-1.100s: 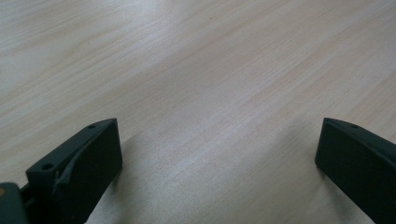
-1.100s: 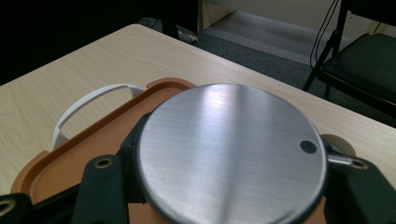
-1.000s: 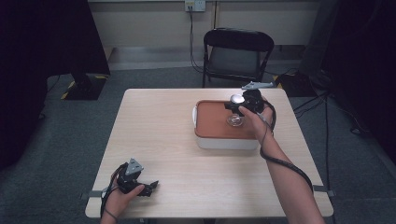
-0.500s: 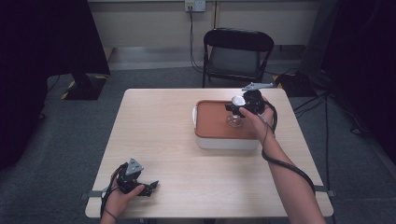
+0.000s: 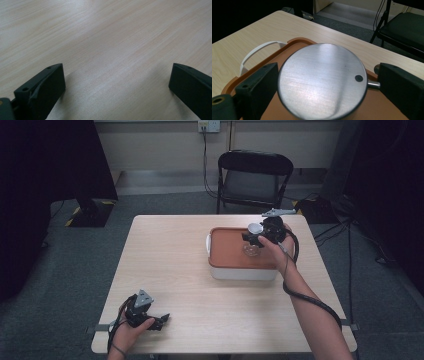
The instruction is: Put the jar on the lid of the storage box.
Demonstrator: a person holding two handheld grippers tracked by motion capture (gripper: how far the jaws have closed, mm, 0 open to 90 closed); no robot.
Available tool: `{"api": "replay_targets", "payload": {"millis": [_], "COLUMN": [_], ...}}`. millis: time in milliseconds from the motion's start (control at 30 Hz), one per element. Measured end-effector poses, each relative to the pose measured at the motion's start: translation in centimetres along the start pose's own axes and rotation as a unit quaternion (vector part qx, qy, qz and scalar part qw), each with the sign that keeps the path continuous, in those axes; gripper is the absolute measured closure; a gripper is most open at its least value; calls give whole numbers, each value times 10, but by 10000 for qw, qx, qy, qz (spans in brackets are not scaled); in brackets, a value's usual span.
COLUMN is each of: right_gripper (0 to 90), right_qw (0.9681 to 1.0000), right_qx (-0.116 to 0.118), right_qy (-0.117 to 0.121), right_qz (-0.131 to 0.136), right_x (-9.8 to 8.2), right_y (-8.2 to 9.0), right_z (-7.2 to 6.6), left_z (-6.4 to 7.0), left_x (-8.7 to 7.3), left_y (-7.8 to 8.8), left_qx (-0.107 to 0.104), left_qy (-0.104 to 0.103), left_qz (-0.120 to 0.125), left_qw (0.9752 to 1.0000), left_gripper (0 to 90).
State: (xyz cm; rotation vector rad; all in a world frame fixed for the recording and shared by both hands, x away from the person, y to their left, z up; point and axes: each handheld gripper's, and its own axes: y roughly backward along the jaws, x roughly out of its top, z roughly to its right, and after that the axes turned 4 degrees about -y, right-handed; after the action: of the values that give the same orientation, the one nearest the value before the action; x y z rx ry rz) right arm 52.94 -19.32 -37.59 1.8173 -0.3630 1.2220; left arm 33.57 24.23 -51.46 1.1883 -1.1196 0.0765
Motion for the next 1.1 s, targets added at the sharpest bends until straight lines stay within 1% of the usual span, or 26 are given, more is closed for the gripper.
{"api": "replay_targets", "payload": {"millis": [33, 100, 167, 200, 233, 300, 367, 400, 467, 700, 733, 1100], "right_gripper": [15, 1, 0, 2, 2, 6, 7, 6, 4, 5, 3, 7], "right_qw": [10000, 9999, 9999, 10000, 9999, 9999, 9999, 9999, 9998, 9999, 9998, 9998], "right_qx": [14, 31, 18, 35, 32, -45, -47, -57, -118, -99, -132, -123], "right_qy": [10, 106, 85, 59, 45, 50, 48, 31, 95, 96, 115, 94], "right_qz": [22, 92, 101, 61, 91, 108, 140, 113, 113, 72, 64, 111], "right_x": [0, -2, -3, -4, -4, -5, -6, -6, -6, -7, -7, -13], "right_y": [1, 4, 4, 5, 6, 7, 9, 10, 11, 17, 18, 27], "right_z": [0, -1, -1, -1, -1, -1, -2, -2, -4, -7, -7, -6], "left_z": [0, 0, 0, 0, 0, 0, 0, 0, 0, 0, 0, 0], "left_x": [0, 0, 0, 0, 0, 0, 0, 0, 0, 0, 0, 0], "left_y": [0, 0, 0, 0, 0, 0, 0, 0, 0, 0, 0, 0], "left_qx": [0, 0, 0, -1, -1, -1, -1, -1, -1, -1, -1, -1], "left_qy": [0, -1, 0, -1, 1, 0, 0, 0, -1, 1, 1, -1], "left_qz": [0, -1, 0, -1, 0, 0, -1, -1, -1, -1, -1, -1], "left_qw": [10000, 10000, 10000, 10000, 10000, 10000, 10000, 10000, 10000, 10000, 10000, 10000], "left_gripper": [2, 2, 2, 2, 2, 2, 2, 2, 2, 2, 2, 2]}}
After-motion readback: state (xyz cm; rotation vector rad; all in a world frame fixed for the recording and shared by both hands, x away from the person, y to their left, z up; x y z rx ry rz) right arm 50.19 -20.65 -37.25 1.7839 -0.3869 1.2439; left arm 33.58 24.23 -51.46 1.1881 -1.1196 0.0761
